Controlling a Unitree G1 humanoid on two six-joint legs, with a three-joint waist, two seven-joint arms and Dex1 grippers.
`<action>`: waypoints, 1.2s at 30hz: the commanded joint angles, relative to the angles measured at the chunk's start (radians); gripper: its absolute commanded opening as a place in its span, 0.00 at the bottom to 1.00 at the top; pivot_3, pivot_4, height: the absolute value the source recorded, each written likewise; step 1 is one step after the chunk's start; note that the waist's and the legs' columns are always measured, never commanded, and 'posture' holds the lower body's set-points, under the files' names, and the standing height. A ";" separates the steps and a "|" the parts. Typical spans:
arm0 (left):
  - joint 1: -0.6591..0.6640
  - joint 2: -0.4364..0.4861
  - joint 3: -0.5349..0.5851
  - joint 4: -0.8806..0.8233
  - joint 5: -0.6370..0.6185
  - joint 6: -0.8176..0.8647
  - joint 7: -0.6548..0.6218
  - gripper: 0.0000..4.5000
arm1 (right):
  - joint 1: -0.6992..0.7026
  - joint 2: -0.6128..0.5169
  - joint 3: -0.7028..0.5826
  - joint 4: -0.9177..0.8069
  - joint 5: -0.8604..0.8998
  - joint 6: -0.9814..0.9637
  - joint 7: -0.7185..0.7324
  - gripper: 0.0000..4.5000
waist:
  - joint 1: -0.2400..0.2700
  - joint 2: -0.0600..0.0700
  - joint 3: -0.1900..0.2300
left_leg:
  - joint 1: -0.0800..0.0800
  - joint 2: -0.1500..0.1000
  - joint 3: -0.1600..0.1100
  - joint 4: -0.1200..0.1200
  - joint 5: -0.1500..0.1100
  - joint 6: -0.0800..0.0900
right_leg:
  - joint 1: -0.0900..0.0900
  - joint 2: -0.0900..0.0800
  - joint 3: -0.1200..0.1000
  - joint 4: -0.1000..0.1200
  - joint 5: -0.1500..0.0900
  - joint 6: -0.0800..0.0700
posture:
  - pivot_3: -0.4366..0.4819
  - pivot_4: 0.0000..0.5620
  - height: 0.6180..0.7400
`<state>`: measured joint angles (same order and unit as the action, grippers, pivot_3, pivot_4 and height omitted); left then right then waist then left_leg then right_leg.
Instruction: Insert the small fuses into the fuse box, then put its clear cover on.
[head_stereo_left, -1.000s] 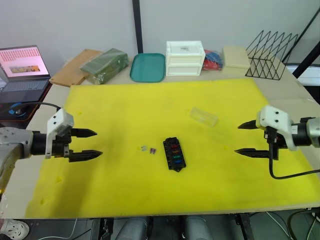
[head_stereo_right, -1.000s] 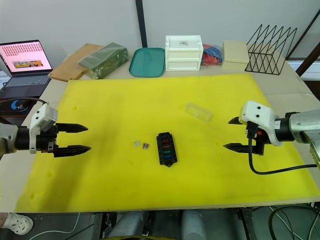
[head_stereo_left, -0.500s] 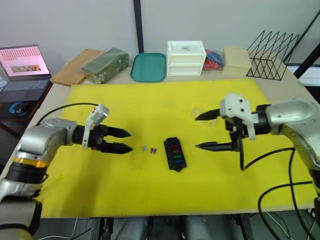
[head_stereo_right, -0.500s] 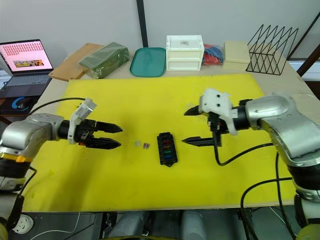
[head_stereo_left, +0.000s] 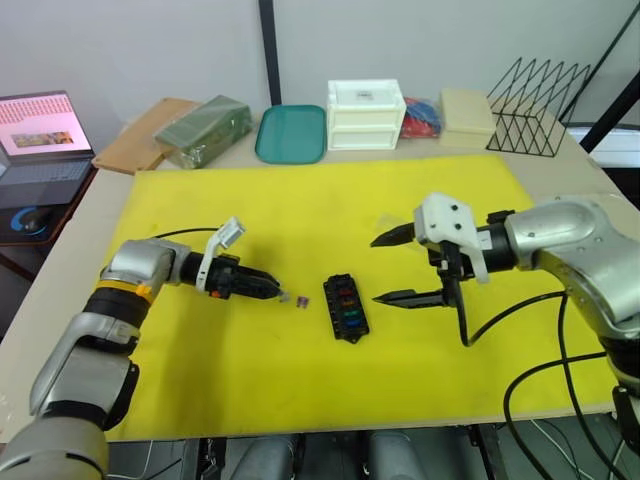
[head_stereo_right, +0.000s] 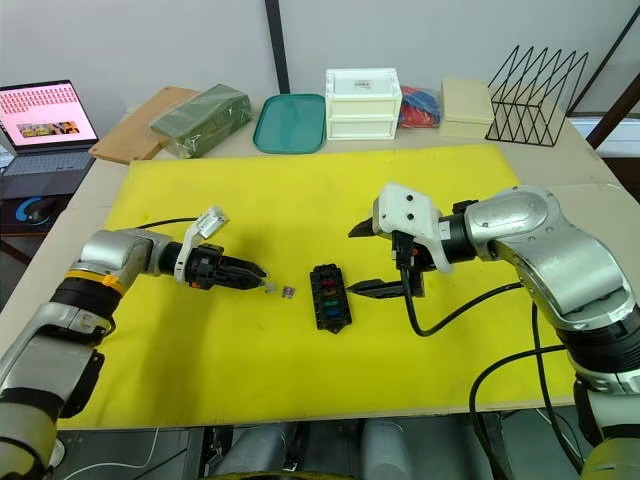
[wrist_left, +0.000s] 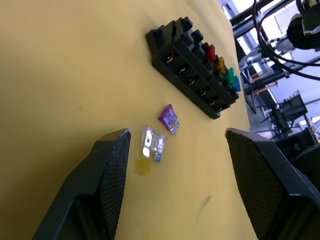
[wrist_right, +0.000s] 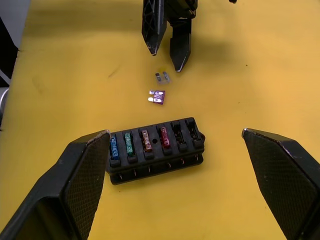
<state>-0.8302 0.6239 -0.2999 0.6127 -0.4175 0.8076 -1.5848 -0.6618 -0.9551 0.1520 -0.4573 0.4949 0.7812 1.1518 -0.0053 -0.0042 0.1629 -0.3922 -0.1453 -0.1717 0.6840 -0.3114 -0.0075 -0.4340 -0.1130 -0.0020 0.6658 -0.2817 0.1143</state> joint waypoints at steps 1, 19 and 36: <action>-0.021 -0.006 -0.015 0.023 0.030 -0.027 -0.028 0.71 | -0.003 -0.007 -0.022 -0.040 0.010 0.005 -0.009 1.00 | -0.003 0.000 0.000 | 0.000 0.000 0.000 0.000 0.000 0.000 | 0.000 0.000 0.000 0.000 0.000 0.000 | 0.48 0.27 1.00; 0.041 0.007 -0.110 -0.050 -0.001 -0.044 -0.030 0.71 | -0.004 -0.008 -0.008 -0.048 -0.006 0.006 -0.029 1.00 | -0.006 0.000 0.000 | 0.000 0.000 0.000 0.000 0.000 0.000 | 0.000 0.000 0.000 0.000 0.000 0.000 | 0.48 0.27 1.00; 0.037 -0.034 -0.049 0.042 0.096 -0.056 -0.028 0.22 | -0.001 -0.003 0.008 -0.048 -0.028 -0.003 -0.033 1.00 | -0.008 0.000 0.000 | 0.000 0.000 0.000 0.000 0.000 0.000 | 0.000 0.000 0.000 0.000 0.000 0.000 | 0.48 0.27 1.00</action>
<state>-0.8119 0.5843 -0.3424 0.6442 -0.3481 0.7501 -1.6107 -0.6564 -0.9557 0.1731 -0.4756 0.4732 0.7913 1.1234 -0.0128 -0.0042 0.1626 -0.3921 -0.1453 -0.1716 0.6838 -0.3114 -0.0075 -0.4342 -0.1130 -0.0019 0.6662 -0.2817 0.1144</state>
